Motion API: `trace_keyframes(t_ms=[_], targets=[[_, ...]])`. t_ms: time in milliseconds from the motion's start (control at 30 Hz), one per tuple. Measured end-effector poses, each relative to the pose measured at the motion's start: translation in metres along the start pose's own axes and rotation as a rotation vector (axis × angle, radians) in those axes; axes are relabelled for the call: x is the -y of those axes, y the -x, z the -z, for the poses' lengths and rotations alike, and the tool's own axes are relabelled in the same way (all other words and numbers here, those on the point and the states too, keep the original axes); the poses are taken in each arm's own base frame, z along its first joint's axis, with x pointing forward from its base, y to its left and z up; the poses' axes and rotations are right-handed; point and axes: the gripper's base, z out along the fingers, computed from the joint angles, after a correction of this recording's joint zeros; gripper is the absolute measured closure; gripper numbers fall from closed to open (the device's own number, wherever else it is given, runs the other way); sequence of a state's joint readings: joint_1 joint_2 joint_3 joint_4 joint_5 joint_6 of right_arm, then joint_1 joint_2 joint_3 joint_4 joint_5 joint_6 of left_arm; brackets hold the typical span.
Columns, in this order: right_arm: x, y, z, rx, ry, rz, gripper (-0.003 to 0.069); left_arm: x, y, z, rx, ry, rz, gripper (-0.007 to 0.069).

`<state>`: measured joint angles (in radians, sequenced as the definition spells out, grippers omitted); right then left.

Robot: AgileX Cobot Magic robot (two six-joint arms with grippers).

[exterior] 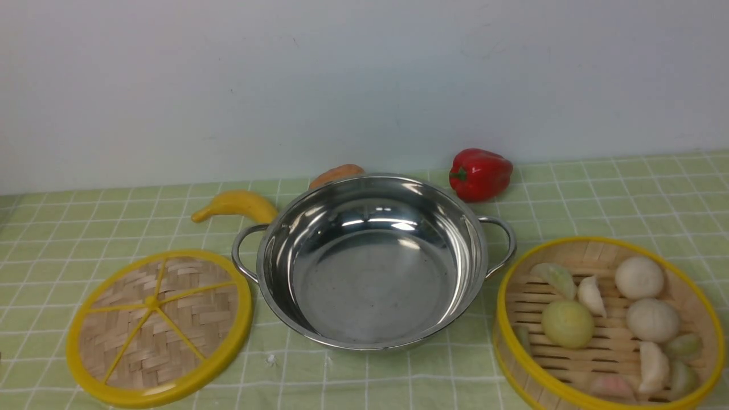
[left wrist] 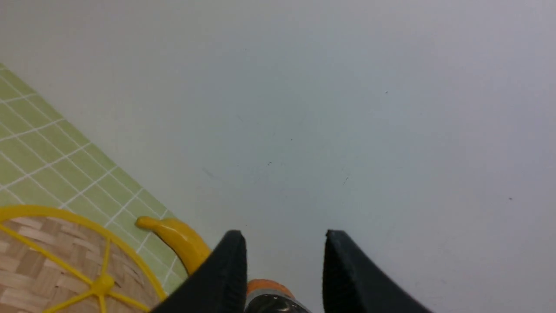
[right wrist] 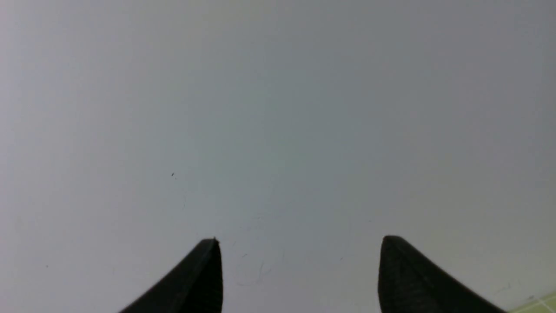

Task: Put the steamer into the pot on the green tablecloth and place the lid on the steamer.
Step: 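Reach for and grasp the rim of the bamboo steamer holding the buns with the right gripper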

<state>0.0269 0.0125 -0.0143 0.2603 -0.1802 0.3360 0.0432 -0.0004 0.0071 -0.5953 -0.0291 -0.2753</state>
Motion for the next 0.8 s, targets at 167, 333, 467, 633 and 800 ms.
trace_keyframes(t_ms=[167,333,467,633,800], targets=[[0.0,0.001,0.0,0.007,0.003,-0.055,0.0188,0.001,0.004,0.0,0.043,-0.014,0.068,0.0382],[-0.003,0.008,0.0,0.083,0.035,-0.138,0.0188,0.005,0.017,0.002,0.173,-0.068,0.179,0.0382],[-0.022,0.045,0.006,0.369,0.198,-0.162,0.0188,0.034,0.05,0.012,0.394,-0.25,0.192,0.0382],[-0.063,0.106,0.001,0.586,0.323,-0.04,0.0188,0.096,0.094,0.037,0.626,-0.51,-0.074,0.0382],[-0.102,0.153,-0.054,0.418,0.208,0.192,0.0188,0.15,0.122,0.013,0.488,-0.431,-0.406,0.0382]])
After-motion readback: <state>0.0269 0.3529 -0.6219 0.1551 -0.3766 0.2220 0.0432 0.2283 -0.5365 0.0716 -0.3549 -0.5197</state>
